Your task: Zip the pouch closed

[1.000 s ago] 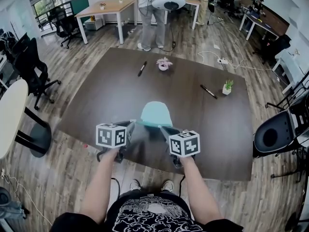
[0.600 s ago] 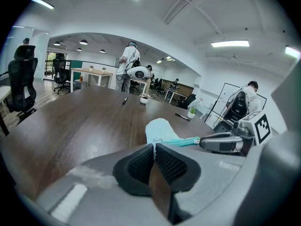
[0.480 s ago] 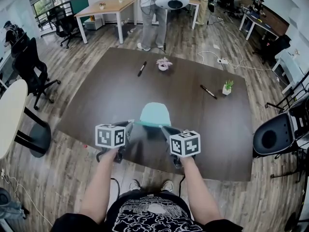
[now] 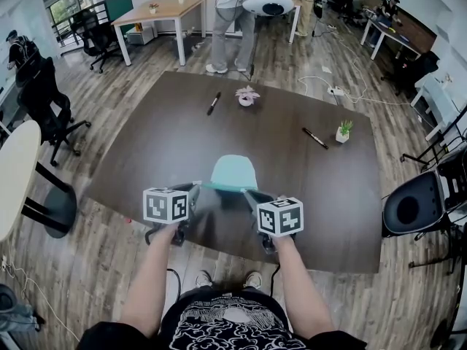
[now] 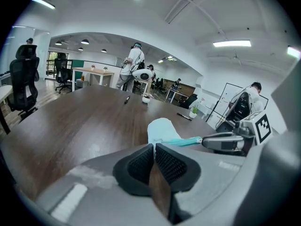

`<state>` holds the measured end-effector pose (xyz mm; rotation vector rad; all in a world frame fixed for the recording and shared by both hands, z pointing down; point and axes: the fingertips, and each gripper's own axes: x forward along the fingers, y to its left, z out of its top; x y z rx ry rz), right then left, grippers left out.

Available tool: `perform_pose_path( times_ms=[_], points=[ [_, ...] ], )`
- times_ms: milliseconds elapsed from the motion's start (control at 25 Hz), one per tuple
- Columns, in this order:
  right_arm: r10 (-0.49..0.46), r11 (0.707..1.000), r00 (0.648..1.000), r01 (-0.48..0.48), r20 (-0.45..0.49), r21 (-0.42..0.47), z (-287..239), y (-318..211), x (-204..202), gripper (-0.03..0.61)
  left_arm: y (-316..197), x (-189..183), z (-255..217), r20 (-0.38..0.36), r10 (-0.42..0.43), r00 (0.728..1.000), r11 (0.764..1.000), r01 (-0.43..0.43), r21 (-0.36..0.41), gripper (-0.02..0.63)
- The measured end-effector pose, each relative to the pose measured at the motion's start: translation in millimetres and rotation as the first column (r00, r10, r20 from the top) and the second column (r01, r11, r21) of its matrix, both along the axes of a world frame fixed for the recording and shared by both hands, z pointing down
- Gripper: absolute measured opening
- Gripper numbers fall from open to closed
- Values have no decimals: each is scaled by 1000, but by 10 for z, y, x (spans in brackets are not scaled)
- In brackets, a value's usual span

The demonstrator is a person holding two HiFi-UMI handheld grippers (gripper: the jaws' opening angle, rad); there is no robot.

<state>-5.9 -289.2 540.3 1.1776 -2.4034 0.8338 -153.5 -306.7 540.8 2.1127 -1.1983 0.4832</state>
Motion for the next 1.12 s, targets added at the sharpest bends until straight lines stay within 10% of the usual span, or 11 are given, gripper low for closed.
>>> perform_pose_path(
  times_ms=[1120],
  points=[
    [21, 1000, 1000, -21, -13, -11, 45, 27, 106, 9, 6, -86, -23, 24, -20, 1000, 1000, 20, 12, 20]
  ],
)
